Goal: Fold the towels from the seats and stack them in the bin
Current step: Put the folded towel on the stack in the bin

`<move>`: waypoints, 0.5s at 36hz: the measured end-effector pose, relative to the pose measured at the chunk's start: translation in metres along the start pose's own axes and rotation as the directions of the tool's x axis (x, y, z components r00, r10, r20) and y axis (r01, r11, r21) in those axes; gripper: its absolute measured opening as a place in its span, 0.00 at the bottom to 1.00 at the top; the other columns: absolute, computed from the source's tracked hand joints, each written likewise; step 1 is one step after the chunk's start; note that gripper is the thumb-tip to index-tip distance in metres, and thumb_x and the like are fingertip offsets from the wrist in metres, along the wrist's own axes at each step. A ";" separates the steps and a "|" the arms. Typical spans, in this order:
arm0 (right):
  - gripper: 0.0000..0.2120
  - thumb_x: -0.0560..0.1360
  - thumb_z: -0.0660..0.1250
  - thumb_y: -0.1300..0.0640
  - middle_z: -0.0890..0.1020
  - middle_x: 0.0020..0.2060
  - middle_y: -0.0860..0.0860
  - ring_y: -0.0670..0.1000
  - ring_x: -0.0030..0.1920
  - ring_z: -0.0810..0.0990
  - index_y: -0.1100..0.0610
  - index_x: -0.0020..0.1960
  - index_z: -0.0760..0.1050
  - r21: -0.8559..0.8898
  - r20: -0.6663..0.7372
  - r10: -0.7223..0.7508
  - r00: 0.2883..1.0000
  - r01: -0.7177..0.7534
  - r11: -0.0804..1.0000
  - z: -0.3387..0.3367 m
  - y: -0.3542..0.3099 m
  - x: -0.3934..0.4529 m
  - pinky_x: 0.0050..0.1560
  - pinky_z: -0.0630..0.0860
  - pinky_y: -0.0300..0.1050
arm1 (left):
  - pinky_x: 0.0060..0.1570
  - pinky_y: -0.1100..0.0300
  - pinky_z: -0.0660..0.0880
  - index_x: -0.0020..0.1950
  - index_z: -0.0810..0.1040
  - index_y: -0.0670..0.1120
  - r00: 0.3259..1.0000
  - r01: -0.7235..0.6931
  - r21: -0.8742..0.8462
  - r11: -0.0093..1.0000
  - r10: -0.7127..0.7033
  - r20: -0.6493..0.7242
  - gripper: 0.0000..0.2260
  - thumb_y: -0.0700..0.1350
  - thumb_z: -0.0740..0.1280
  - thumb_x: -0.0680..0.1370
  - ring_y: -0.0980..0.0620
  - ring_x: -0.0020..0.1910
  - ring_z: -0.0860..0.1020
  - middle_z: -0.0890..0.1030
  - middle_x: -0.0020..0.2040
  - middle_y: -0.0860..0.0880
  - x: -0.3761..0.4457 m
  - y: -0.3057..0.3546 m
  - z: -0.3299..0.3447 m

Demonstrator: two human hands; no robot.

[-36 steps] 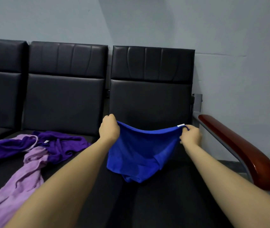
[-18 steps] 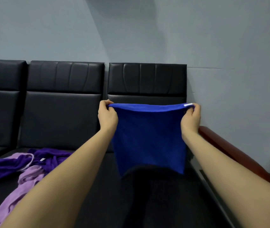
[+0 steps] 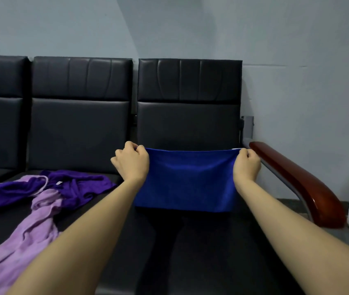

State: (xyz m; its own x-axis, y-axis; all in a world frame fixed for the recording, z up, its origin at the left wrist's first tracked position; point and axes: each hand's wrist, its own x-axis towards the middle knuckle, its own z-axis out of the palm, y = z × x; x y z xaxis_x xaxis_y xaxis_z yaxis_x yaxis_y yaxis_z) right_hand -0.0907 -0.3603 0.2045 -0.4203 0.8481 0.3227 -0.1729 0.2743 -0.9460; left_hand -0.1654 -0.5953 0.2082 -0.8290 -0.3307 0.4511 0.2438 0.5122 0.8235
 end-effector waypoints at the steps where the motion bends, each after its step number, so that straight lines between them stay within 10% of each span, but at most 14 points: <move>1: 0.16 0.78 0.54 0.60 0.68 0.28 0.50 0.48 0.29 0.65 0.55 0.31 0.66 -0.016 -0.003 0.006 1.000 -0.006 1.000 0.000 0.001 -0.001 0.31 0.62 0.45 | 0.56 0.54 0.60 0.45 0.72 0.46 1.000 0.004 0.022 1.000 -0.004 0.007 0.08 0.47 0.55 0.78 0.44 0.51 0.69 0.75 0.45 0.46 0.001 -0.002 0.000; 8: 0.17 0.78 0.59 0.56 0.73 0.31 0.53 0.53 0.34 0.72 0.56 0.30 0.66 -0.304 0.123 0.154 0.980 -0.111 0.946 0.004 0.027 -0.005 0.35 0.66 0.44 | 0.48 0.52 0.72 0.51 0.76 0.39 0.952 0.061 0.238 0.969 -0.128 0.279 0.13 0.47 0.58 0.77 0.40 0.48 0.77 0.79 0.51 0.42 -0.010 -0.014 0.006; 18: 0.12 0.81 0.59 0.56 0.77 0.50 0.58 0.55 0.46 0.75 0.63 0.59 0.74 -0.576 0.203 0.285 0.937 -0.121 0.808 0.013 0.067 -0.025 0.46 0.69 0.45 | 0.46 0.52 0.70 0.60 0.70 0.32 0.864 0.100 0.337 0.936 -0.250 0.436 0.12 0.36 0.60 0.79 0.37 0.56 0.75 0.75 0.60 0.35 -0.032 -0.067 0.046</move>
State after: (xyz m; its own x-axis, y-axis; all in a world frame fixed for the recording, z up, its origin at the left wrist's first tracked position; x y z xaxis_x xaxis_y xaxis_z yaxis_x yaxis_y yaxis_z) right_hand -0.1028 -0.3695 0.1337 -0.6235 0.7809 0.0388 0.4247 0.3799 -0.8218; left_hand -0.1788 -0.5826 0.1225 -0.9971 -0.0682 0.0341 -0.0248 0.7137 0.7001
